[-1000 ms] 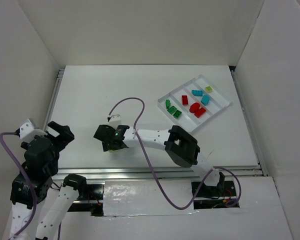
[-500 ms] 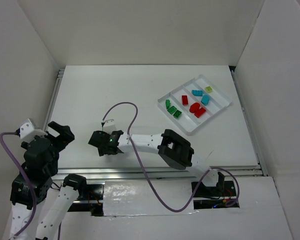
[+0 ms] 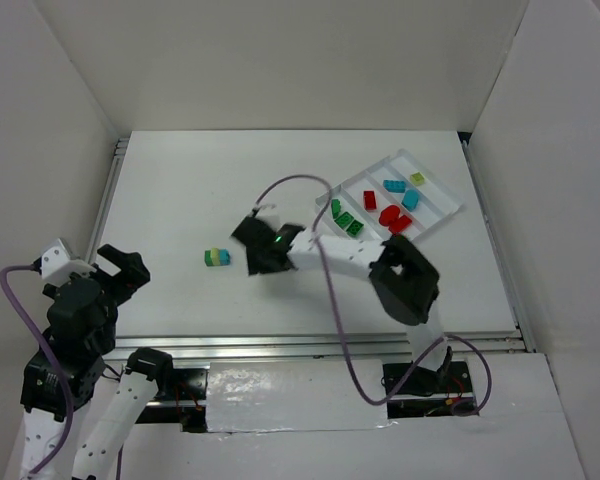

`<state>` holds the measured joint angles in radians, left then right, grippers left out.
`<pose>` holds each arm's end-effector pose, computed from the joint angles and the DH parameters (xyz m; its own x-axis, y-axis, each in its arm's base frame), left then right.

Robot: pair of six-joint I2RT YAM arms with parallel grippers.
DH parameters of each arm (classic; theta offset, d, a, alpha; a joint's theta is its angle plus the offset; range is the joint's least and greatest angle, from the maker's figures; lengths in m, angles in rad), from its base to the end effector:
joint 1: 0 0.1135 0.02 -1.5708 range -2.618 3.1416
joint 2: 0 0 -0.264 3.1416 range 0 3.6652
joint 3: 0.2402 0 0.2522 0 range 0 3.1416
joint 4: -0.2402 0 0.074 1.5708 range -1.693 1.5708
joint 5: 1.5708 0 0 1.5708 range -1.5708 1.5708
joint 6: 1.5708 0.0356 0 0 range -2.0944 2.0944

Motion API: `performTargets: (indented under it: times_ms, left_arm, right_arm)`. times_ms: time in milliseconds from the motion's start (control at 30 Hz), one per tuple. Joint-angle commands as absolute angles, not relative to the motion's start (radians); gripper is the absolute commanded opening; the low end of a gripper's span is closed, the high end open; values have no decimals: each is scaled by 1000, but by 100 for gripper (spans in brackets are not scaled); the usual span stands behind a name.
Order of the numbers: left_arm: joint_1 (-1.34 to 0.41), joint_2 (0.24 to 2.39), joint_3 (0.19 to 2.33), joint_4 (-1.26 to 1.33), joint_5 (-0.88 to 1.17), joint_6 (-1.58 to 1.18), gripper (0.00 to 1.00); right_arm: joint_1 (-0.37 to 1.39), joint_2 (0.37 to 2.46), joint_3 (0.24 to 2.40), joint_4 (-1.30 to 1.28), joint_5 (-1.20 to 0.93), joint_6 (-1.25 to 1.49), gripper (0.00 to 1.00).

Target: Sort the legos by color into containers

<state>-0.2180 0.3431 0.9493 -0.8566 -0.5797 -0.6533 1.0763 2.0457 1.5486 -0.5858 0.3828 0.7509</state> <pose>0.0424 0.0106 0.3655 0.0128 -0.5237 -0.8518 -0.4148 0.7724 -0.4811 0.2181 0.3764 0.1897 -0.8069 -0.1629 -0.5678 -0.2501 0.9650 0.0786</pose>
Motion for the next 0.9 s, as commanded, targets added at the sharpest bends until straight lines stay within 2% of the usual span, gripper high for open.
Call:
performTargets:
  times_ms: [0,33,100,133,267,500,867]
  left_arm:
    - [-213,347,950,-802,-560,-620,99]
    - [-213,350,950,-804,-554,-620,99]
    - [-215,357,946,-796,-546,-612,99]
    - [-215,359,945,-793,-542,-609,100]
    - [-215,386,937,-767,-486,-578,99]
    - [-216,524,954,-790,-485,-581,100]
    - [-216,583,951,-772,-453,-560,100]
  right_arm:
    - [732,1824,1514,-452,192,550,0]
    - [604,1818,1532,-500,187,540,0]
    - [488,1853,1627,-569,328,546,0]
    - [374,1879,1670,-642,360,557,0]
    - [148,2070,1950,-759,311,589,0]
    - [8,2238,2177,-815,282,601,1]
    - [-75,2287,2074,-744,307,653,6]
